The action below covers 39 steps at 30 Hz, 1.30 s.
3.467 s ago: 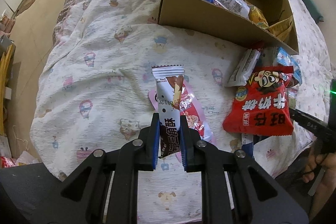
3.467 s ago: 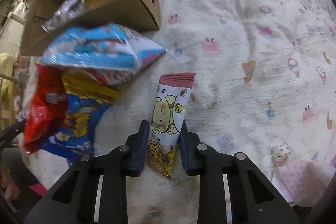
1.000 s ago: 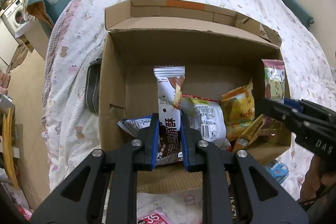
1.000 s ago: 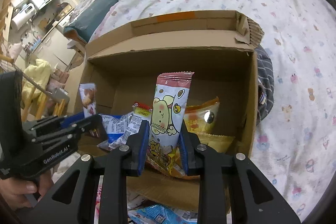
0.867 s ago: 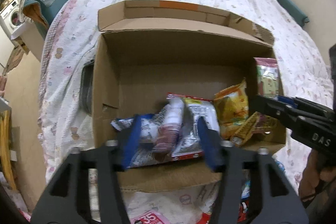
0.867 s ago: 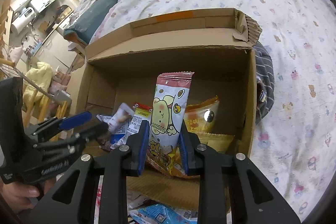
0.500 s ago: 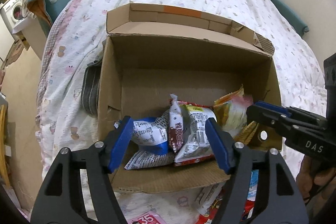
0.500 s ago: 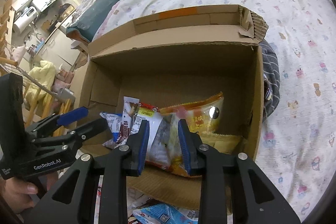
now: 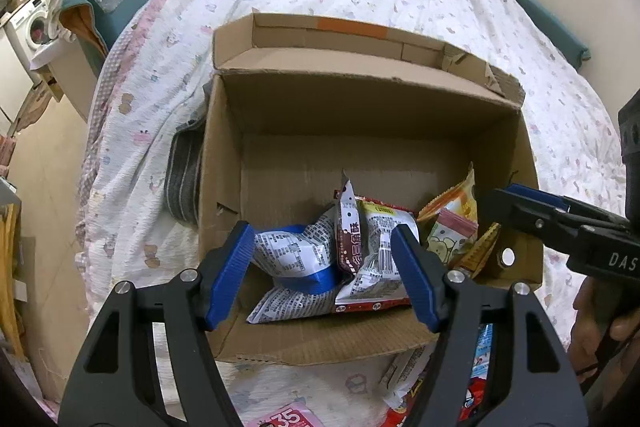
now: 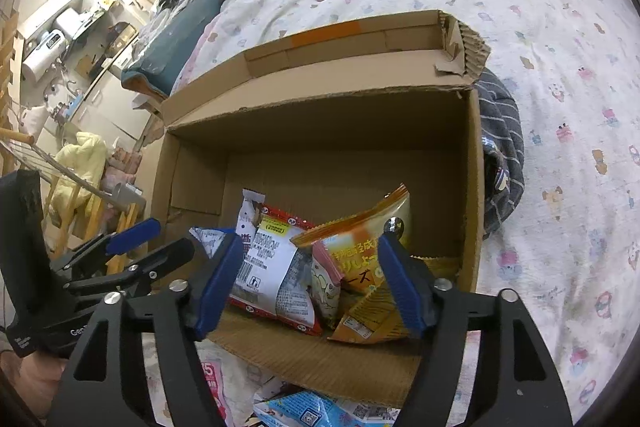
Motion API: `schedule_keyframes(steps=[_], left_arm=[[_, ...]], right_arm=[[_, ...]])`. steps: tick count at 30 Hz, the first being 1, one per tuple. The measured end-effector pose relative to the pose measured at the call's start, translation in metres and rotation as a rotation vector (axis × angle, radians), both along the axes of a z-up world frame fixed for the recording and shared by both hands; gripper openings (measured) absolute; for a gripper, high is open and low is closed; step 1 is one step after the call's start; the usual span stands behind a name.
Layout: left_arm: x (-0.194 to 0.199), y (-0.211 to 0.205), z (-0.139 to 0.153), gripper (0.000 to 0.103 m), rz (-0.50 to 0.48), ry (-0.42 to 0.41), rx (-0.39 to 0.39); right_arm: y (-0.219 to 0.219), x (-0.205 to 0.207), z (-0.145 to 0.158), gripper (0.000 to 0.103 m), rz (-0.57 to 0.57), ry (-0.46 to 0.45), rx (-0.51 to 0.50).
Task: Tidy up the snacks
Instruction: 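Open both grippers to release the packets into the box, then move the left gripper to the pink crab stick pouch while the right gripper approaches the chip bags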
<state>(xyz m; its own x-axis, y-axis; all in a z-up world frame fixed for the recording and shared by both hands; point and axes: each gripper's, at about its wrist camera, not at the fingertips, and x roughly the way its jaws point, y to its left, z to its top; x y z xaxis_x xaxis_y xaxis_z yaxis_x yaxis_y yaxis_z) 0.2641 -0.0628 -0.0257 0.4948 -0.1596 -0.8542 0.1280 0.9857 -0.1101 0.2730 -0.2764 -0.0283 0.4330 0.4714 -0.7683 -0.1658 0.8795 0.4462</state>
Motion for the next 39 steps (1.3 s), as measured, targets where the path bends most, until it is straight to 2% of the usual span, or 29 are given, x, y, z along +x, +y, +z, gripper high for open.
schedule_keyframes(steps=[8, 10, 12, 13, 16, 18, 24, 29, 33, 38, 39], left_arm=[[-0.013, 0.014, 0.012, 0.068, 0.033, -0.015, -0.069], [-0.019, 0.016, 0.017, 0.068, 0.028, -0.006, -0.103], [-0.025, 0.017, 0.023, 0.070, 0.019, -0.007, -0.114], [-0.028, 0.017, 0.025, 0.077, 0.013, -0.011, -0.113], [-0.040, 0.020, 0.036, 0.086, 0.019, -0.053, -0.083], [-0.050, 0.020, 0.043, 0.087, 0.009, -0.086, -0.035], [-0.076, 0.031, 0.044, 0.087, 0.056, -0.102, 0.000], [-0.083, 0.045, 0.039, 0.087, 0.113, -0.094, 0.004], [-0.094, 0.052, 0.038, 0.087, 0.124, -0.085, -0.029], [-0.108, 0.055, 0.047, 0.087, 0.176, -0.145, 0.005], [-0.110, 0.057, 0.048, 0.089, 0.183, -0.146, -0.007]], right_arm=[[-0.009, -0.014, 0.013, 0.075, -0.049, -0.039, 0.019], [-0.013, -0.020, 0.017, 0.087, -0.082, -0.057, -0.006], [-0.016, -0.025, 0.019, 0.091, -0.101, -0.068, -0.009], [-0.017, -0.027, 0.020, 0.092, -0.100, -0.068, -0.007], [-0.017, -0.035, 0.023, 0.093, -0.094, -0.067, -0.007], [-0.016, -0.039, 0.026, 0.094, -0.089, -0.073, -0.002], [-0.010, -0.058, 0.039, 0.094, -0.079, -0.133, -0.034], [-0.022, -0.075, 0.044, 0.094, -0.142, -0.157, -0.003], [-0.030, -0.092, 0.043, 0.094, -0.163, -0.145, 0.011], [-0.033, -0.114, 0.039, 0.094, -0.169, -0.135, 0.006], [-0.033, -0.120, 0.038, 0.094, -0.168, -0.132, 0.002]])
